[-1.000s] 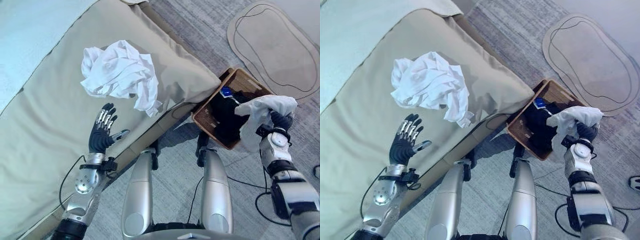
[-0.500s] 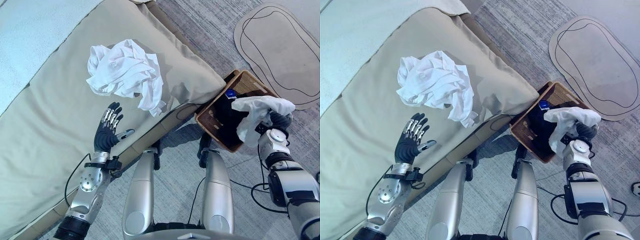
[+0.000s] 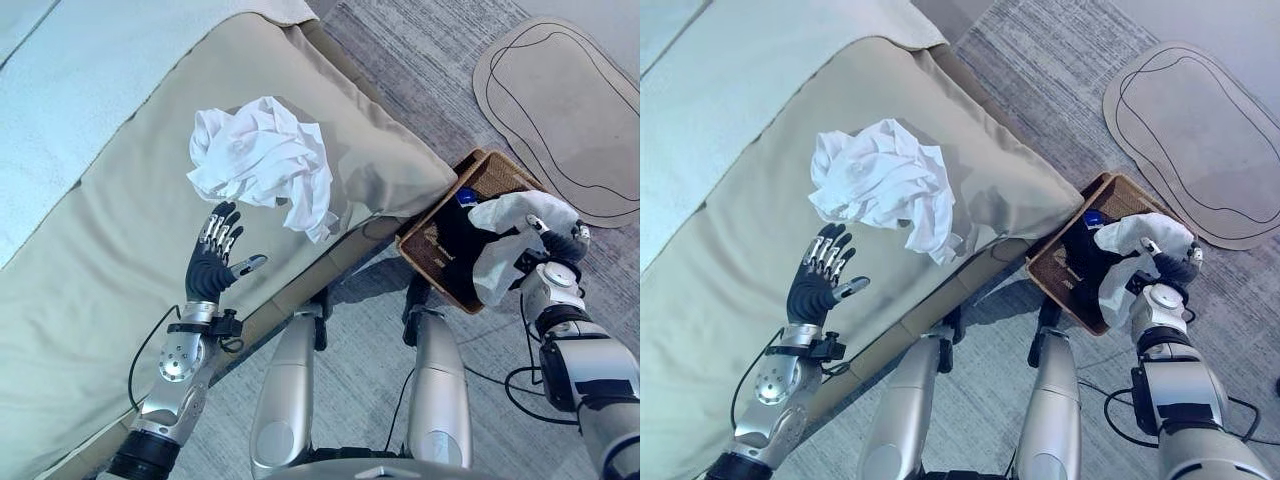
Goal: Pick up clothes into the bucket
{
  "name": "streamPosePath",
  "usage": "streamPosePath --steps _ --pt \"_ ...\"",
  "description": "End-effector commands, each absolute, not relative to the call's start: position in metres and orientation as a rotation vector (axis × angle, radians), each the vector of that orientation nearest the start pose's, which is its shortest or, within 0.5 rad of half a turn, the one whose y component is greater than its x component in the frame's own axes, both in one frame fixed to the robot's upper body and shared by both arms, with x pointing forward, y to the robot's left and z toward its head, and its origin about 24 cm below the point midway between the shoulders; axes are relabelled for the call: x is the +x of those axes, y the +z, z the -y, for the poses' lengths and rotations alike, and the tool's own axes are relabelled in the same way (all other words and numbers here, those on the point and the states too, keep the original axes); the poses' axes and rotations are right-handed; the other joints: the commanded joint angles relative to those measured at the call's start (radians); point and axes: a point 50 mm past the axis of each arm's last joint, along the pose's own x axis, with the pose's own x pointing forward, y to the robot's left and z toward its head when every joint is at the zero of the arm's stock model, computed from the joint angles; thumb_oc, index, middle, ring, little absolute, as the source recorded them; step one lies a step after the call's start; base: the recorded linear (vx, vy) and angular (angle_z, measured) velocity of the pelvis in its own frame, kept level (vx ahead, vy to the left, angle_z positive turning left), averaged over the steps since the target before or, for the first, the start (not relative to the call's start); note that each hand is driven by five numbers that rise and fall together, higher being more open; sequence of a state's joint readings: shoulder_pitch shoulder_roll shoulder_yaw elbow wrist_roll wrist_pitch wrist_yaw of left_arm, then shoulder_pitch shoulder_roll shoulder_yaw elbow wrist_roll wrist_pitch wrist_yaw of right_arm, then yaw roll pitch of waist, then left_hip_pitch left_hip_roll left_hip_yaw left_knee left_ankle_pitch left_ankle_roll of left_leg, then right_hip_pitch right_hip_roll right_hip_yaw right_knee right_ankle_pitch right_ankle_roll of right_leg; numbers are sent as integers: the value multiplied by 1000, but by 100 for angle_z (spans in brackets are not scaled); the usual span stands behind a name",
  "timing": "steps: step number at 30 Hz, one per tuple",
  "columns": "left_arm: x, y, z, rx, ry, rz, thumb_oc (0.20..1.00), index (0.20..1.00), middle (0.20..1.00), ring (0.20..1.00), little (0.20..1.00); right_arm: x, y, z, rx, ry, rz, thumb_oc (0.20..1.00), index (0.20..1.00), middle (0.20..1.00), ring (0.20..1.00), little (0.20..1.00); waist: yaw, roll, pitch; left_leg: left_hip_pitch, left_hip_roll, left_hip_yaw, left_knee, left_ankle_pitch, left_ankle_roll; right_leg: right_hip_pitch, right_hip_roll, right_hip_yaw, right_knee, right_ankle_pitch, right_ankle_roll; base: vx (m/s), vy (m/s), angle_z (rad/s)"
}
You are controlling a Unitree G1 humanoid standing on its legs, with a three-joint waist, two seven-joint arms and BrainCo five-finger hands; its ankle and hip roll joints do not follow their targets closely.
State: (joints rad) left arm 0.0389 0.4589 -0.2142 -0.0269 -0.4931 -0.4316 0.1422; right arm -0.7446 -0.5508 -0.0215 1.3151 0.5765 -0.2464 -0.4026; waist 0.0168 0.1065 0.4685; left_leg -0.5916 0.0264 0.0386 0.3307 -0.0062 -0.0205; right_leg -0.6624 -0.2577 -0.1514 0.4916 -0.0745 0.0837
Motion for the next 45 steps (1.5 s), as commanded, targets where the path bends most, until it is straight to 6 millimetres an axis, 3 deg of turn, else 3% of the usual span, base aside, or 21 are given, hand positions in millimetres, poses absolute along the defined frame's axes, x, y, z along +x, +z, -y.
streamPosePath --steps 1,3,7,11,12,15,19,24,25,26,28,30,32,35,38,39,45 --pt "236 91 -199 -94 -35 391 1000 1000 1000 1000 1000 312 42 344 -49 -873 -262 1000 1000 1000 1000 1000 -2 -27 -63 20 25 -11 -33 7 -18 109 -19 2 -132 82 62 43 -28 -1" --pt "237 91 -199 -93 -30 390 1000 1000 1000 1000 1000 310 35 340 -47 -868 -277 1000 1000 1000 1000 1000 -3 -30 -68 34 26 -14 -45 12 -19 124 -18 -1 -143 86 63 16 -6 0" --pt "240 87 -201 -80 -13 377 1000 1000 1000 1000 1000 296 -3 315 -62 -784 -369 1000 1000 1000 1000 1000 -13 -48 -87 77 28 -25 -72 18 -23 189 -18 -16 -187 97 66 48 -30 7" --pt "240 85 -204 -81 14 373 1000 1000 1000 1000 1000 292 -16 297 -22 -755 -368 1000 1000 1000 1000 1000 -23 -54 -100 100 31 -27 -90 26 -23 217 -18 -23 -213 109 69 33 -9 2" --pt "241 80 -206 -72 46 356 1000 1000 1000 1000 1000 290 -20 283 33 -727 -317 1000 1000 1000 1000 1000 -34 -62 -106 132 37 -28 -106 25 -28 252 -16 -28 -231 108 72 31 -11 2" --pt "241 74 -211 -27 79 337 1000 1000 1000 1000 1000 284 -23 274 57 -696 -274 1000 1000 1000 1000 1000 -44 -72 -116 157 41 -29 -129 35 -30 279 -14 -36 -255 117 74 63 -24 3" --pt "237 46 -230 160 225 220 1000 1000 1000 1000 1000 269 7 275 111 -634 -24 1000 1000 1000 1000 1000 -68 -99 -145 238 51 -31 -168 33 -30 364 -13 -51 -299 126 86 99 -6 2" --pt "234 25 -239 257 255 122 1000 1000 1000 1000 1000 254 13 272 173 -541 53 1000 1000 1000 1000 1000 -68 -118 -174 311 47 -25 -214 36 -24 434 -11 -55 -350 138 94 107 32 -6" --pt "234 17 -245 361 258 79 1000 1000 1000 1000 1000 251 24 272 150 -481 108 1000 1000 1000 1000 1000 -70 -129 -187 334 44 -21 -231 37 -22 453 -13 -59 -356 138 97 68 26 -7" --pt "234 17 -245 362 258 79 1000 1000 1000 1000 1000 250 24 272 150 -481 108 1000 1000 1000 1000 1000 -70 -129 -186 337 44 -21 -233 38 -22 455 -13 -60 -357 138 97 116 48 -3" --pt "244 14 -248 527 231 63 1000 1000 1000 1000 1000 249 30 270 171 -462 146 1000 1000 1000 1000 1000 -76 -142 -197 354 39 -20 -242 37 -22 472 -17 -65 -355 133 102 68 48 2" --pt "244 14 -248 529 231 64 1000 1000 1000 1000 1000 249 30 271 172 -463 147 1000 1000 1000 1000 1000 -75 -143 -195 355 39 -21 -242 37 -22 474 -17 -65 -355 132 102 36 33 3" --pt "259 12 -245 773 162 63 1000 1000 1000 1000 1000 234 10 260 210 -428 75 1000 1000 1000 1000 1000 -93 -164 -214 380 38 -13 -252 31 -24 500 -17 -74 -364 130 109 113 71 3" --pt "264 9 -247 875 165 60 1000 1000 1000 1000 1000 222 -9 251 214 -399 -9 1000 1000 1000 1000 1000 -104 -176 -221 392 39 -11 -248 22 -21 509 -17 -73 -361 125 112 52 35 8" --pt "275 15 -251 982 175 82 1000 1000 1000 1000 1000 217 -28 242 123 -344 -115 1000 1000 1000 1000 1000 -110 -190 -207 385 40 -8 -207 3 -19 500 -18 -55 -328 110 109 -23 27 -1" --pt "286 30 -254 1065 201 151 1000 1000 1000 1000 1000 223 -30 236 82 -319 -137 1000 1000 1000 1000 1000 -116 -201 -168 349 42 -4 -137 -12 -16 468 -19 -35 -283 105 104 -125 21 -1" --pt "305 67 -257 1122 310 287 1000 1000 1000 1000 1000 228 -26 235 55 -284 -127 1000 1000 1000 1000 1000 -130 -223 -67 190 50 0 25 -47 -9 330 -11 1 -210 97 89 -159 19 -20"
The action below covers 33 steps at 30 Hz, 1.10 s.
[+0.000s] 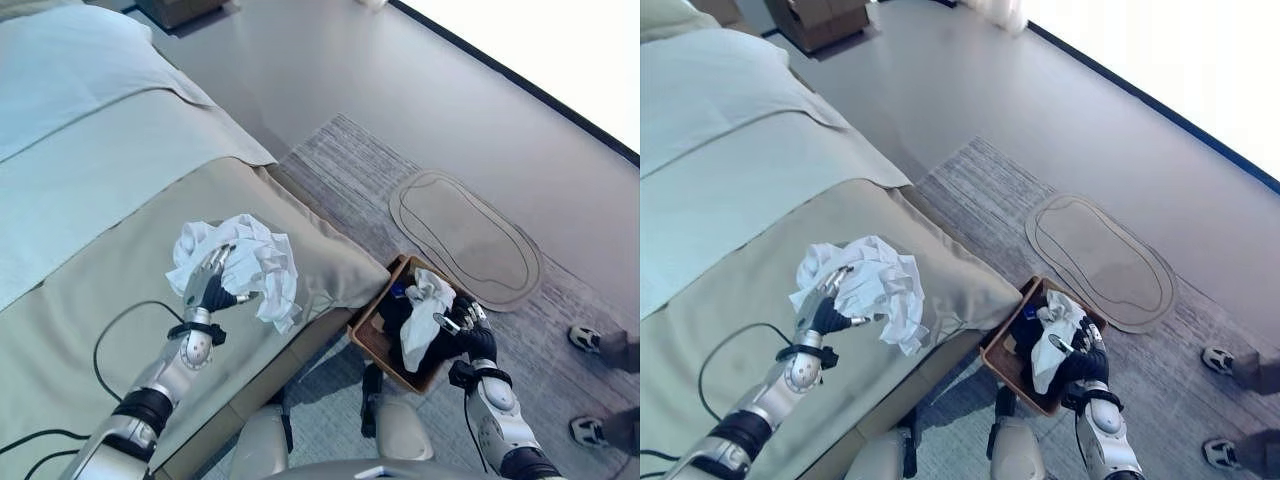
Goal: Pick up clothes into the bucket
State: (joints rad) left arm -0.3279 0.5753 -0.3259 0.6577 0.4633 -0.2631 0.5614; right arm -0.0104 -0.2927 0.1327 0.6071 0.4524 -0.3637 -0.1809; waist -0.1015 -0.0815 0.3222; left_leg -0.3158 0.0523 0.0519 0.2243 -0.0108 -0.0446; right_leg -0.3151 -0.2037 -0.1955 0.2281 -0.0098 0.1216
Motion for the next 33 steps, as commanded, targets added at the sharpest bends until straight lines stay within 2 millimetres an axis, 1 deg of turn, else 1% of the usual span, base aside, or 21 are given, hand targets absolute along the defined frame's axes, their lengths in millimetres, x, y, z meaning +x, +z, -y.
streamPosePath --steps 1,2,3,5,6,7,9,11,16,22,23,24,25,26,27,28,29,30,31,32,33 --pt "307 71 -256 1128 323 310 1000 1000 1000 1000 1000 227 -25 236 58 -282 -123 1000 1000 1000 1000 1000 -14 -36 89 -113 24 -15 152 -46 15 -42 -64 49 70 29 49 -59 6 -5" --pt "307 71 -256 1128 323 310 1000 1000 1000 1000 1000 227 -25 236 58 -282 -123 1000 1000 1000 1000 1000 -14 -35 87 -118 24 -15 156 -47 16 -46 -64 49 72 28 49 -101 2 -7" --pt "310 83 -255 1132 354 355 1000 1000 1000 1000 1000 227 -20 239 47 -277 -102 1000 1000 1000 1000 1000 -15 -37 108 -166 25 -18 189 -52 15 -87 -66 48 104 19 45 -78 2 -6" --pt "311 86 -255 1137 358 369 1000 1000 1000 1000 1000 227 -20 240 42 -281 -99 1000 1000 1000 1000 1000 -16 -33 111 -187 26 -20 207 -61 15 -106 -65 49 120 11 44 -73 2 0" --pt "314 98 -258 1192 385 416 1000 1000 1000 1000 1000 227 -15 241 33 -269 -78 1000 1000 1000 1000 1000 -20 -32 124 -232 26 -28 228 -64 13 -150 -65 52 145 5 39 -61 2 3" --pt "314 98 -258 1192 385 416 1000 1000 1000 1000 1000 227 -15 241 33 -269 -78 1000 1000 1000 1000 1000 -20 -32 122 -235 26 -28 230 -65 13 -154 -65 52 146 5 39 -97 2 0" --pt "317 108 -262 1210 420 436 1000 1000 1000 1000 1000 228 -12 241 28 -258 -66 1000 1000 1000 1000 1000 -24 -29 125 -290 25 -31 255 -66 13 -208 -60 60 170 2 36 -78 5 0" --pt "318 115 -270 1227 473 436 1000 1000 1000 1000 1000 228 -10 239 27 -244 -56 1000 1000 1000 1000 1000 -30 -26 126 -334 27 -33 286 -72 14 -257 -57 72 194 0 33 -70 10 -1" --pt "324 127 -280 1219 571 435 1000 1000 1000 1000 1000 224 -6 240 19 -231 -33 1000 1000 1000 1000 1000 -46 -22 130 -391 33 -26 317 -78 16 -323 -55 88 226 -1 30 -47 14 -7" --pt "337 158 -298 1276 683 444 1000 1000 1000 1000 1000 226 1 240 7 -210 -4 1000 1000 1000 1000 1000 -70 -19 128 -466 39 -22 346 -80 17 -405 -48 107 246 6 33 -48 20 -6" --pt "337 158 -298 1276 682 444 1000 1000 1000 1000 1000 226 1 240 7 -210 -4 1000 1000 1000 1000 1000 -70 -18 128 -467 39 -22 347 -80 17 -406 -48 107 246 5 33 54 19 -11" --pt "338 165 -299 1277 711 463 1000 1000 1000 1000 1000 226 2 240 3 -204 -2 1000 1000 1000 1000 1000 -72 -14 126 -472 43 -25 372 -118 12 -414 -44 115 270 -21 42 -11 14 -6" --pt "338 166 -299 1277 713 465 1000 1000 1000 1000 1000 226 2 240 4 -205 0 1000 1000 1000 1000 1000 -73 -16 129 -485 40 -20 366 -88 18 -424 -48 111 259 5 34 57 22 -1" --pt "338 169 -298 1292 726 490 1000 1000 1000 1000 1000 226 2 240 4 -209 0 1000 1000 1000 1000 1000 -72 -12 127 -479 44 -22 375 -121 13 -425 -46 113 274 -20 44 0 0 0" --pt "338 169 -298 1292 727 489 1000 1000 1000 1000 1000 226 2 240 4 -209 0 1000 1000 1000 1000 1000 -72 -12 126 -480 44 -22 375 -121 13 -425 -46 114 274 -20 44 0 0 0" --pt "337 172 -294 1295 729 523 1000 1000 1000 1000 1000 227 2 240 11 -212 5 1000 1000 1000 1000 1000 -75 -13 130 -495 40 -16 369 -91 20 -438 -50 112 263 7 37 0 0 0" --pt "337 173 -292 1318 728 550 1000 1000 1000 1000 1000 226 3 239 18 -210 12 1000 1000 1000 1000 1000 -74 -9 124 -488 43 -22 372 -121 13 -436 -48 117 273 -20 46 -11 14 -6" --pt "337 173 -292 1336 727 559 1000 1000 1000 1000 1000 226 3 239 20 -207 10 1000 1000 1000 1000 1000 -75 -9 121 -491 43 -21 372 -121 13 -439 -48 116 274 -19 46 -5 3 -9" --pt "337 174 -292 1336 728 562 1000 1000 1000 1000 1000 227 3 239 21 -207 13 1000 1000 1000 1000 1000 -77 -11 123 -503 40 -16 366 -91 20 -449 -52 113 264 7 38 -8 7 -7" --pt "338 169 -292 1349 707 536 1000 1000 1000 1000 1000 227 4 239 23 -204 15 1000 1000 1000 1000 1000 -78 -9 116 -498 43 -21 374 -122 13 -445 -48 117 274 -19 47 -87 12 -4" --pt "338 170 -292 1349 708 539 1000 1000 1000 1000 1000 227 4 239 24 -204 17 1000 1000 1000 1000 1000 -80 -12 119 -510 40 -16 368 -92 20 -455 -52 113 264 7 39 72 5 -2"
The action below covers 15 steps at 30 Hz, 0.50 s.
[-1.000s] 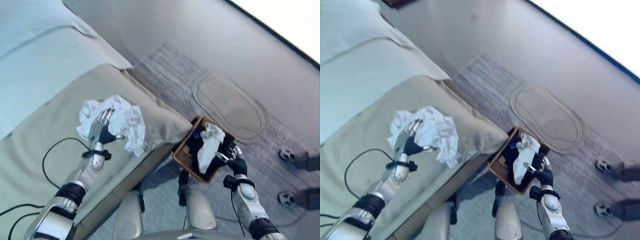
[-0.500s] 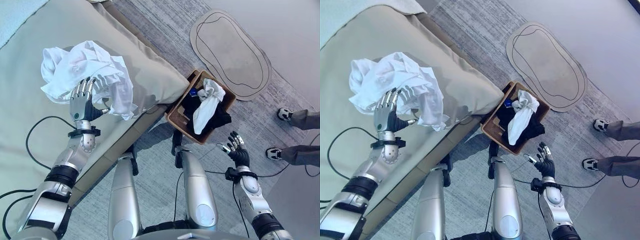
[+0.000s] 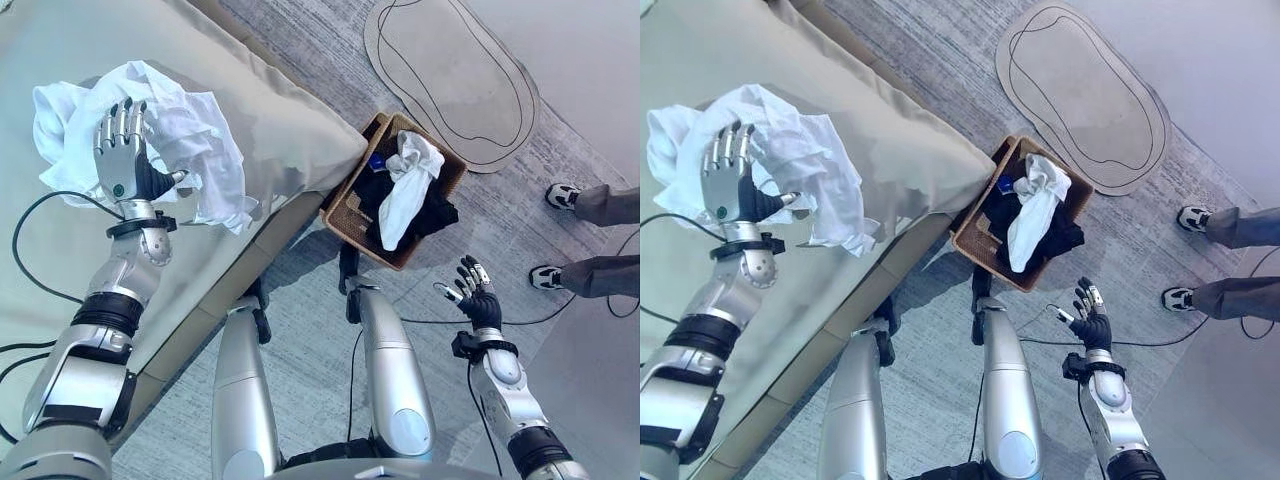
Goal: Pick up clothes into the bucket
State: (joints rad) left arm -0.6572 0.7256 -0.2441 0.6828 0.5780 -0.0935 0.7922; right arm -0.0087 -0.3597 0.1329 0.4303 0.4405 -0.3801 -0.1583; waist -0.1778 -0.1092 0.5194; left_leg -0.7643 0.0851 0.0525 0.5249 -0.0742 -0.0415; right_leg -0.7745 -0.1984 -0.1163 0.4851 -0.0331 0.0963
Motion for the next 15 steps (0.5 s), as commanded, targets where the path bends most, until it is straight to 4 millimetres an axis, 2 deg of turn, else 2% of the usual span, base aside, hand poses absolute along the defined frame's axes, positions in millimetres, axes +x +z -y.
streamPosePath --steps 1,6,11,12,13,14,15 --pt "339 167 -293 1360 694 522 1000 1000 1000 1000 1000 227 4 240 20 -204 16 1000 1000 1000 1000 1000 -2 19 -82 -53 12 -22 74 -61 9 13 -53 37 15 4 73 0 0 0" --pt "345 163 -292 1406 604 472 1000 1000 1000 1000 1000 232 11 240 11 -194 44 1000 1000 1000 1000 1000 -11 14 -85 -66 14 -22 80 -59 13 3 -48 39 12 11 73 7 20 -2" --pt "356 159 -279 1409 428 405 1000 1000 1000 1000 1000 236 18 244 -7 -188 64 1000 1000 1000 1000 1000 -19 14 -87 -76 10 -21 82 -59 17 -1 -50 38 8 18 76 -9 23 1" --pt "357 160 -278 1407 415 407 702 702 702 702 702 236 18 244 -4 -192 63 1000 1000 1000 1000 1000 -18 16 -88 -76 9 -22 83 -59 17 -3 -51 38 9 18 76 -6 20 6" --pt "357 160 -278 1407 415 407 511 511 511 511 511 236 18 244 -4 -192 63 1000 1000 1000 1000 1000 -18 16 -89 -77 9 -22 84 -59 17 -3 -51 38 9 18 76 2 21 5" --pt "356 158 -276 1390 392 403 200 200 200 200 200 236 15 244 1 -194 54 1000 1000 1000 1000 1000 -16 19 -92 -78 9 -21 84 -60 18 -4 -54 37 9 19 76 3 23 5" --pt "355 156 -277 1382 389 402 200 200 200 200 200 236 15 244 1 -191 54 1000 1000 1000 1000 1000 -15 20 -94 -77 8 -20 83 -60 19 -4 -54 37 8 19 76 4 30 7"
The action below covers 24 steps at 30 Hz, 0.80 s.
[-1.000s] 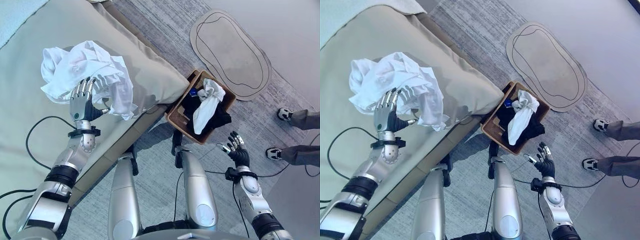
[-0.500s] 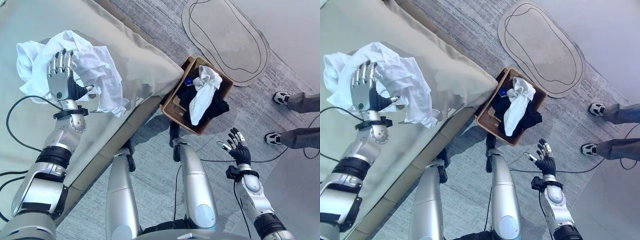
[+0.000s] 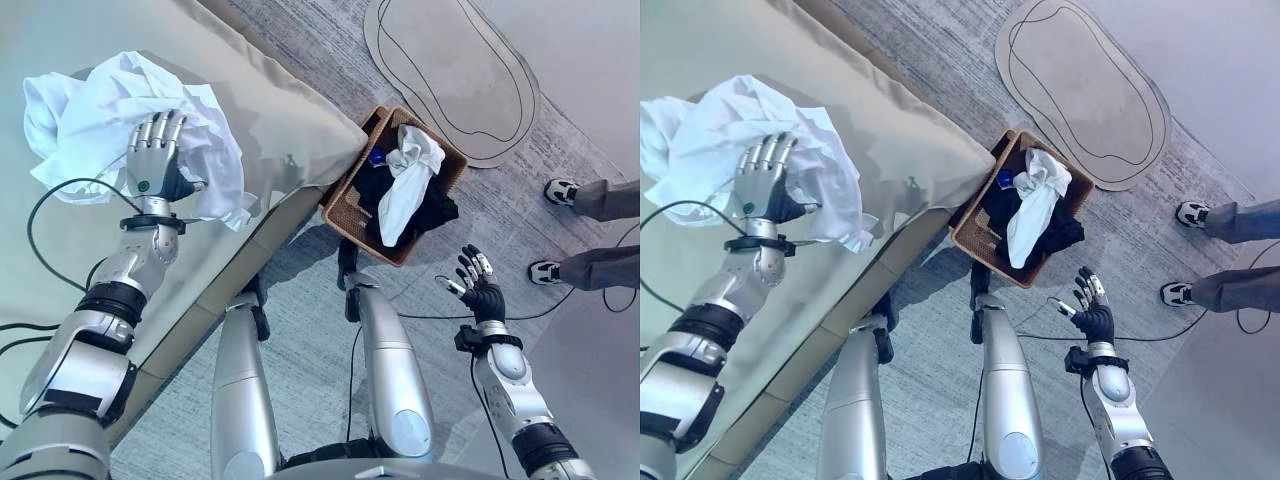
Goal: Pick up clothes into the bucket
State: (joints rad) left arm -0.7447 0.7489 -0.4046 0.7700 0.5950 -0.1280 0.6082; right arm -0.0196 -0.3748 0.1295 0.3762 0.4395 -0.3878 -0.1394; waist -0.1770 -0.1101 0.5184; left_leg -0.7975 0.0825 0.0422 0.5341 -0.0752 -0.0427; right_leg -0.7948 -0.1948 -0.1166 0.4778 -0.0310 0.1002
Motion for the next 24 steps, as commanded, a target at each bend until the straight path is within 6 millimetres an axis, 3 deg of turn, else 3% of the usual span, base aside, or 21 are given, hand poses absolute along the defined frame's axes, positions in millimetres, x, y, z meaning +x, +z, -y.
streamPosePath --steps 1,6,7,9,10,11,12,14,15,18,22,24 --pt "355 155 -277 1375 389 395 200 200 200 200 200 236 16 243 0 -184 56 1000 1000 1000 1000 1000 -15 22 -94 -44 10 -10 73 -59 20 17 -59 38 16 16 72 3 15 5" --pt "352 143 -282 1366 396 346 200 200 200 200 200 237 16 241 3 -176 56 1000 1000 1000 1000 1000 -12 26 -106 -36 6 -10 62 -55 20 24 -61 38 10 17 71 -13 9 0" --pt "350 143 -285 1370 408 343 200 200 200 200 200 237 17 241 5 -173 60 1000 1000 1000 1000 1000 -12 25 -105 -47 0 -6 54 -24 27 17 -68 32 -1 43 62 -75 20 0" --pt "348 141 -288 1375 409 334 200 200 200 200 200 237 16 240 6 -171 57 1000 1000 1000 1000 1000 -7 29 -109 -33 3 -12 59 -53 19 29 -65 35 9 16 69 0 0 0" --pt "346 140 -289 1377 410 333 200 200 200 200 200 238 16 240 7 -173 59 1000 1000 1000 1000 1000 -8 27 -106 -43 -1 -7 53 -24 27 21 -70 31 -1 42 61 76 -1 -1" --pt "346 139 -290 1377 409 331 200 200 200 200 200 237 16 240 6 -173 57 1000 1000 1000 1000 1000 -6 29 -109 -31 2 -12 60 -54 19 30 -65 35 10 16 69 -74 9 -1" --pt "342 137 -291 1378 407 339 200 200 200 200 200 238 17 241 10 -181 62 1000 1000 1000 1000 1000 -3 29 -106 -36 -3 -6 50 -23 27 29 -70 29 -3 41 61 82 -12 -2" --pt "340 136 -291 1372 403 343 200 200 200 200 200 237 15 242 9 -186 57 1000 1000 1000 1000 1000 1 33 -108 -18 0 -12 53 -52 20 44 -66 31 6 15 69 0 0 0" --pt "337 133 -289 1363 392 357 200 200 200 200 200 235 14 244 8 -197 52 1000 1000 1000 1000 1000 4 33 -107 -16 -3 -6 35 -20 27 47 -74 24 -9 41 62 -63 5 2" --pt "334 130 -286 1342 379 362 200 200 200 200 200 234 11 245 5 -208 39 1000 1000 1000 1000 1000 9 36 -111 5 -6 -6 19 -15 26 69 -76 19 -18 42 62 2 -11 4" --pt "323 129 -263 1225 330 479 200 200 200 200 200 235 6 242 13 -223 22 1000 1000 1000 1000 1000 30 43 -117 78 -13 -13 -30 -4 24 137 -82 7 -43 41 63 68 -49 4" --pt "310 124 -237 1099 246 555 200 200 200 200 200 233 0 242 7 -240 -7 1000 1000 1000 1000 1000 56 48 -135 168 -17 -26 -92 9 20 230 -88 -12 -84 41 65 114 -81 11"
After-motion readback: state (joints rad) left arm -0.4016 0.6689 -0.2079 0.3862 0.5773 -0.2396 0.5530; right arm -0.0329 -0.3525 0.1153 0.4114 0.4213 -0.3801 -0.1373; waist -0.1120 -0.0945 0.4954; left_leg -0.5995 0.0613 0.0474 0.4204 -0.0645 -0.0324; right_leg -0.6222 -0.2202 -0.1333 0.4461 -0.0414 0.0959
